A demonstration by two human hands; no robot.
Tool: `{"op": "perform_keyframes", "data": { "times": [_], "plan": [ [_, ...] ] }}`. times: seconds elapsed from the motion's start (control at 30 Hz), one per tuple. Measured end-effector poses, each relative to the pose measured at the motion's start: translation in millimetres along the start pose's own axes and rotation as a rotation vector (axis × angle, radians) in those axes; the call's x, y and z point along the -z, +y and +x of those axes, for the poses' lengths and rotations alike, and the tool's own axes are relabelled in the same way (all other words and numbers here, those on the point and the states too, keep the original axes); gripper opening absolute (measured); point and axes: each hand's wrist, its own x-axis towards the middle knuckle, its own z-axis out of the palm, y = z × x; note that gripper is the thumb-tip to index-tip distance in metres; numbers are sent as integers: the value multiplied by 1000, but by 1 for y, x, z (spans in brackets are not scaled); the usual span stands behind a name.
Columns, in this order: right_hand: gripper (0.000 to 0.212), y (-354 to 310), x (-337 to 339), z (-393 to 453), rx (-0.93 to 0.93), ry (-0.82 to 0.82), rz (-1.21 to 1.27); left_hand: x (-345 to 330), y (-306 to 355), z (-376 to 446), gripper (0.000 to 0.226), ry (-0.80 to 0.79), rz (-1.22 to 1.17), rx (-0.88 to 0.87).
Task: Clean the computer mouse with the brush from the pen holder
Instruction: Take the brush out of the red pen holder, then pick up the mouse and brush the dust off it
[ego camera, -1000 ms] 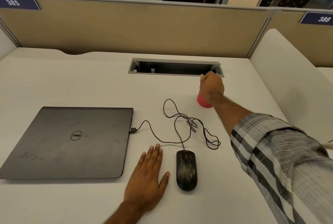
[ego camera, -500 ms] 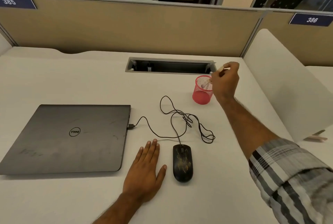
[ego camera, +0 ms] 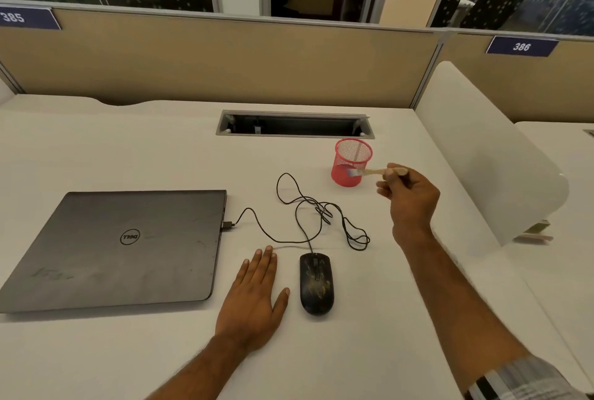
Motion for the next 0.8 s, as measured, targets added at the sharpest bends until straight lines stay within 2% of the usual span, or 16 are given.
{"op": "perform_keyframes", "data": {
  "times": [0.2,0.4,0.5,0.57,0.67,0.8],
  "plan": [
    [11,6,32,-45,-216,49,170,-2,-2,0,73,10,-2,-2],
    [22,25,46,-94,-459,86,271,1,-1,0,73,-12,-3,-6],
    [25,38,49,-117,-505,67,238,10,2,-2,74,51,-136,-9],
    [23,46,48,-129,-508,78,177,18,2,-3,75,38,-268,-39],
    [18,53,44,-141,-515,94,111,28,5,0,93,-97,-312,-114],
    [11,53,33,-152,-509,86,-5,35,15,16,120,-192,-221,-75]
  ]
}}
